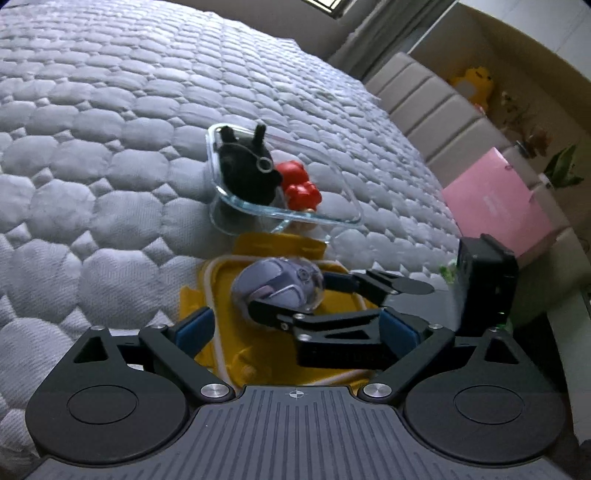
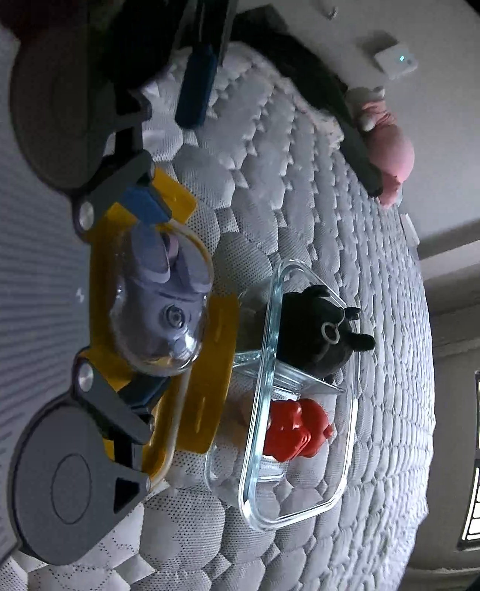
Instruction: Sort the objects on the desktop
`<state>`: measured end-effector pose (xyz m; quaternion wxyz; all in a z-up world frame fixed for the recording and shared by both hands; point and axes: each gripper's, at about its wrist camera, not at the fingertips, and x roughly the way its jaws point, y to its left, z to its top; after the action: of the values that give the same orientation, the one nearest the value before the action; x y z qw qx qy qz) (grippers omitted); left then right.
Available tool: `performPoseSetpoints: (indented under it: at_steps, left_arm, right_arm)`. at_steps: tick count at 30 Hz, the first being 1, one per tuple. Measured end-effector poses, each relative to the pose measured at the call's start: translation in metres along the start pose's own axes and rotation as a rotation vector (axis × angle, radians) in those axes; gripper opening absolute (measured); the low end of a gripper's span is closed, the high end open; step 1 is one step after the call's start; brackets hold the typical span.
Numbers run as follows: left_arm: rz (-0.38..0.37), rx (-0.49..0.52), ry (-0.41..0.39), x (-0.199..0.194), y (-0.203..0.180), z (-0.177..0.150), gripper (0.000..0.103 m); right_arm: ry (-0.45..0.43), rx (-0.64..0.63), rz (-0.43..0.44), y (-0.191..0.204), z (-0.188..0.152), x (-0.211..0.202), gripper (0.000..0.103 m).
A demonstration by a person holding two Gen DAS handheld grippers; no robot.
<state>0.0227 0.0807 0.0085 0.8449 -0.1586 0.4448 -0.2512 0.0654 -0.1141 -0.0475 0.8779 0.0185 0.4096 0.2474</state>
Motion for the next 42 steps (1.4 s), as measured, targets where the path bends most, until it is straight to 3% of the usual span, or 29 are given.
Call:
performPoseSetpoints:
  at_steps: [4, 13, 18, 34, 38, 40, 42]
  left_arm:
    - [0.026, 0.001, -0.029, -0.011, 0.003, -0.004, 0.099]
    - [0.02, -0.033, -0.056, -0.02, 0.011, -0.004, 0.099]
    - [0.017, -0.056, -0.03, -0.008, 0.014, -0.002, 0.1]
    - [0.01, -0.052, 0.11, 0.037, 0.015, -0.015, 0.101]
    - [0.012, -0.05, 0.107, 0.038, 0.014, -0.016, 0.103]
    - [-0.015, -0.046, 0.109, 0.037, 0.012, -0.016, 0.103]
    - [-0.089, -0.038, 0.125, 0.036, 0.008, -0.015, 0.103]
  right_arm:
    - [-0.006, -0.025, -0.058, 0.015, 0.003, 0.006, 0.089]
    - [0.04, 0.016, -0.065, 0.002, 0.009, -0.007, 0.087]
    - [0.024, 0.052, -0.037, -0.013, 0.017, -0.028, 0.047]
    - [-0.033, 0.218, 0.062, -0.051, 0.014, -0.043, 0.047]
    - [-0.053, 0.247, 0.073, -0.06, 0.019, -0.055, 0.047]
    - [-0.066, 0.234, 0.052, -0.062, 0.026, -0.063, 0.047]
    - [-0.091, 0.205, 0.01, -0.063, 0.039, -0.075, 0.047]
